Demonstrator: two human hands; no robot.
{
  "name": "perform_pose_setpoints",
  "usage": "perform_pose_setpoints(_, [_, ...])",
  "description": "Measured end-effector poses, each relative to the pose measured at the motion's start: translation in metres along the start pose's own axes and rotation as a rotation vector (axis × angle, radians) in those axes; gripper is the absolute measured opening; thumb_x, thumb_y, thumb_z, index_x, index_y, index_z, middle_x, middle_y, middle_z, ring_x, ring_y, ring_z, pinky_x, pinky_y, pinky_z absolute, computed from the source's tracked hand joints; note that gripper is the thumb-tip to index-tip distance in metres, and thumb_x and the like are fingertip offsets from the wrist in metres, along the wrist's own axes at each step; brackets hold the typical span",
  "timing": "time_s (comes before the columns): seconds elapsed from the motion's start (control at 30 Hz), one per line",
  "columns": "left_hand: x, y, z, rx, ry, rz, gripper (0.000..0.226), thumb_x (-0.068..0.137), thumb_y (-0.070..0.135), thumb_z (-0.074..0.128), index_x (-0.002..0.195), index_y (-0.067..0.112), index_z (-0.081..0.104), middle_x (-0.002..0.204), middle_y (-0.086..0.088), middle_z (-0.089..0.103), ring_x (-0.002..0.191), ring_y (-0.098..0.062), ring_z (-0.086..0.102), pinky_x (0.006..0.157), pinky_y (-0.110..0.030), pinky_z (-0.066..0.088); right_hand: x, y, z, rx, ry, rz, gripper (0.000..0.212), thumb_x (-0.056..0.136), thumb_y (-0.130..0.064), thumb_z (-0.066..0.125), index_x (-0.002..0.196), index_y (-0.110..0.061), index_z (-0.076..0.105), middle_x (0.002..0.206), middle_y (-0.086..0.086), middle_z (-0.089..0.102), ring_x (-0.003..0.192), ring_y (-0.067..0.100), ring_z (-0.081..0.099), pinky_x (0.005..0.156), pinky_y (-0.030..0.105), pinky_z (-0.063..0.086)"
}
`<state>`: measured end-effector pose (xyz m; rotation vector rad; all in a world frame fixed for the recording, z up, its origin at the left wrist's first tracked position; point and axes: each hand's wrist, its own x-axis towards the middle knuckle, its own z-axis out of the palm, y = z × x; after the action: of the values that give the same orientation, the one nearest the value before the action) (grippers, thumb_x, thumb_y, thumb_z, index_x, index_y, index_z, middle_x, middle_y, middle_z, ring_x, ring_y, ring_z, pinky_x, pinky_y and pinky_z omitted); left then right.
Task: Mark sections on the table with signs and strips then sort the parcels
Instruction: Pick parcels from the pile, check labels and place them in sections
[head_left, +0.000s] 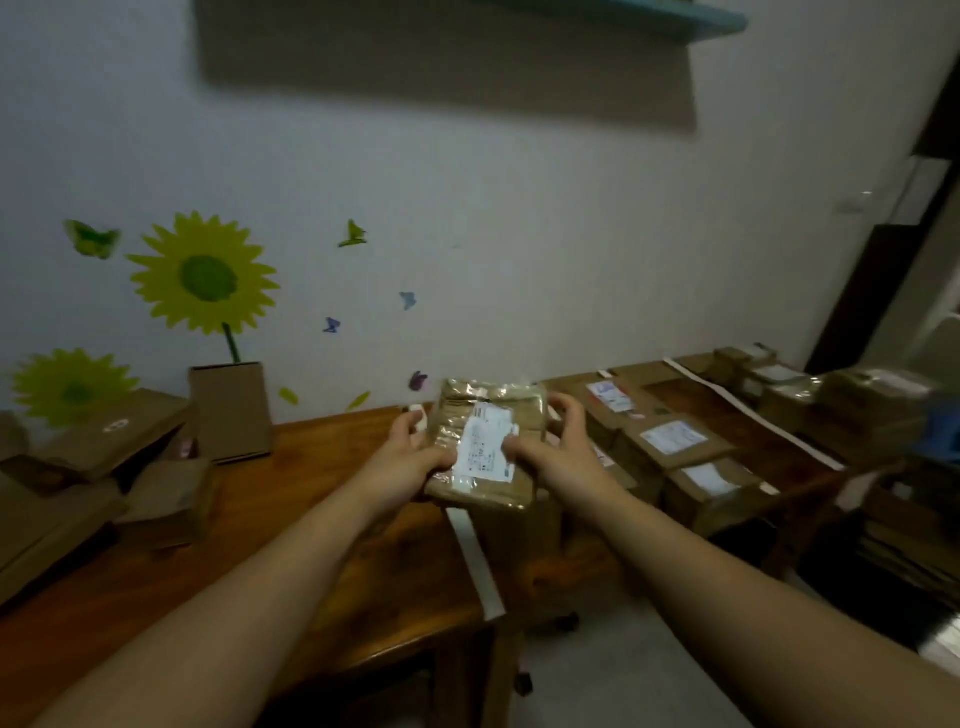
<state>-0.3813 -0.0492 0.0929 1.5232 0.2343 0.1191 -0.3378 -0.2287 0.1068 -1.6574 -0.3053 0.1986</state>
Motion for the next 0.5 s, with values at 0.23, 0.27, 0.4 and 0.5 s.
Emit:
perform_pose_setpoints(0.23, [-0.003, -0.022, 0.176, 0.104, -0.172, -0.201, 0.064, 0.081, 0.035, 0.069, 0.133, 0.037, 0.032, 0.124, -0.004, 0.053, 0.108, -0.027, 0.056, 0.082, -0.045, 0.055, -0.042, 0.035, -0.162, 0.193, 0.293, 0.164, 0.063, 0.086, -0.023, 0.068, 0.136, -0.033, 0.031, 0.124, 0.007, 0.054, 0.106, 0.028, 0.060, 0.089, 0.046, 0.054])
perform_pose_setpoints(0.27, [-0.004, -0.024, 0.197, 0.092, -0.205, -0.222, 0.065, 0.082, 0.034, 0.070, 0.135, 0.038, 0.032, 0.126, -0.004, 0.053, 0.109, -0.029, 0.056, 0.079, -0.045, 0.056, -0.047, 0.039, -0.180, 0.198, 0.338, 0.180, 0.061, 0.087, -0.025, 0.067, 0.136, -0.031, 0.031, 0.122, 0.005, 0.053, 0.106, 0.027, 0.059, 0.088, 0.043, 0.053])
perform_pose_setpoints(0.4, [0.010, -0.023, 0.255, 0.046, -0.272, -0.240, 0.052, 0.090, 0.027, 0.061, 0.136, 0.033, 0.037, 0.114, -0.007, 0.063, 0.102, -0.029, 0.063, 0.086, -0.046, 0.053, -0.055, 0.048, -0.246, 0.084, 0.374, 0.175, 0.054, 0.089, -0.033, 0.064, 0.134, -0.028, 0.037, 0.123, 0.002, 0.050, 0.103, 0.018, 0.056, 0.077, 0.032, 0.052])
perform_pose_setpoints(0.5, [0.030, -0.019, 0.291, 0.063, -0.238, -0.221, 0.054, 0.090, 0.028, 0.061, 0.137, 0.027, 0.034, 0.114, -0.007, 0.060, 0.096, -0.026, 0.062, 0.079, -0.041, 0.055, -0.057, 0.056, -0.284, -0.029, 0.325, 0.148, 0.048, 0.092, -0.033, 0.060, 0.135, -0.033, 0.039, 0.124, -0.004, 0.044, 0.108, 0.016, 0.049, 0.076, 0.025, 0.046])
